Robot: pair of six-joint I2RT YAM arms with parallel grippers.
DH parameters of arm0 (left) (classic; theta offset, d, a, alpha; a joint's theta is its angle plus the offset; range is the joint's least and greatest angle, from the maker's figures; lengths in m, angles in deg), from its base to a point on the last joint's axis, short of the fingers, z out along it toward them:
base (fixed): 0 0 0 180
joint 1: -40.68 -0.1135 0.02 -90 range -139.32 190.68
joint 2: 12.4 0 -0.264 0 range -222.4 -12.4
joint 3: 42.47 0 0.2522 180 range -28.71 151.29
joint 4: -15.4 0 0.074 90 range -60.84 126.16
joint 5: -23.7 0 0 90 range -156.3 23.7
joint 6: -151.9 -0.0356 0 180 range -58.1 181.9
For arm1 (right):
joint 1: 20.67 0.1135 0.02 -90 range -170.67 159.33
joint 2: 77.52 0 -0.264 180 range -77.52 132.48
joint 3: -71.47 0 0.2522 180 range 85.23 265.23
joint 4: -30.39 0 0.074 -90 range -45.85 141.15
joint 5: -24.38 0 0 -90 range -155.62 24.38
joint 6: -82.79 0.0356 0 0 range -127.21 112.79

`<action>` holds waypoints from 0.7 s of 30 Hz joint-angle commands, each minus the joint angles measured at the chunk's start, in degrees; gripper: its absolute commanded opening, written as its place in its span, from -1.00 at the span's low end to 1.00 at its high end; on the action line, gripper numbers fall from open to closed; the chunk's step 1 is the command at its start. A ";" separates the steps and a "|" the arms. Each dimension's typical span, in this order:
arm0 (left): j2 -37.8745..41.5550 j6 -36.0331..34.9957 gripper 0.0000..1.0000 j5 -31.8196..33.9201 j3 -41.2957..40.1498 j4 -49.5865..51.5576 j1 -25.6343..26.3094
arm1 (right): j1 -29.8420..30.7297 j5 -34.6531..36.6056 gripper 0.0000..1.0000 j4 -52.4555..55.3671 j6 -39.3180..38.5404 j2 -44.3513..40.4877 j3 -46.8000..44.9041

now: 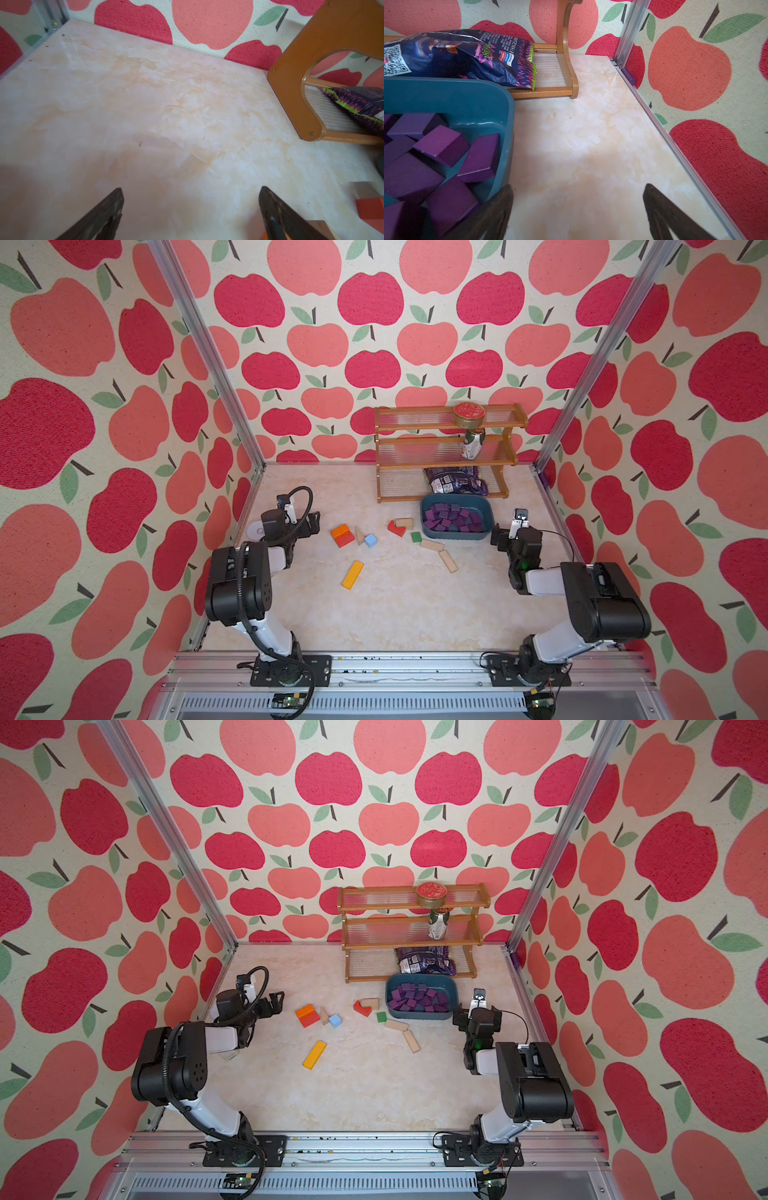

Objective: Pick purple bricks into the storage bin
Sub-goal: Reset both arms

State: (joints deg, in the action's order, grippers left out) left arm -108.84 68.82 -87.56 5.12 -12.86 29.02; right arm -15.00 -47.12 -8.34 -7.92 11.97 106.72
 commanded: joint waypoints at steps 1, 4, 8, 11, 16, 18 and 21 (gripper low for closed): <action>10.35 1.97 0.99 -3.57 -2.00 -0.37 -0.92 | 0.37 0.33 0.99 -0.68 -0.70 -0.15 0.01; 21.34 -8.59 0.99 9.80 -1.49 14.19 5.64 | 0.37 0.29 0.99 -0.59 -0.69 -0.12 -0.04; 21.15 -5.83 0.99 13.51 -6.84 11.84 4.69 | 0.30 0.21 0.98 -0.51 -0.63 -0.14 0.03; 17.03 -4.28 0.99 14.08 -7.07 8.30 3.02 | 0.23 0.27 0.99 -0.46 -0.60 -0.11 -0.04; 9.32 -3.94 0.99 10.27 -4.06 8.36 1.50 | 0.36 0.22 0.99 -0.73 -0.63 -0.25 -0.07; 7.92 -5.78 0.99 13.90 -5.99 3.36 3.97 | 0.39 0.23 0.99 -0.81 -0.70 -0.28 -0.17; 7.33 -5.08 0.99 14.92 -8.86 -1.94 3.93 | 0.39 0.22 0.98 -0.82 -0.69 -0.28 -0.22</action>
State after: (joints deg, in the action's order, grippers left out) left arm -101.02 64.78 -74.68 -1.68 -8.08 32.91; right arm -15.00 -47.12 -8.36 -7.92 11.97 106.72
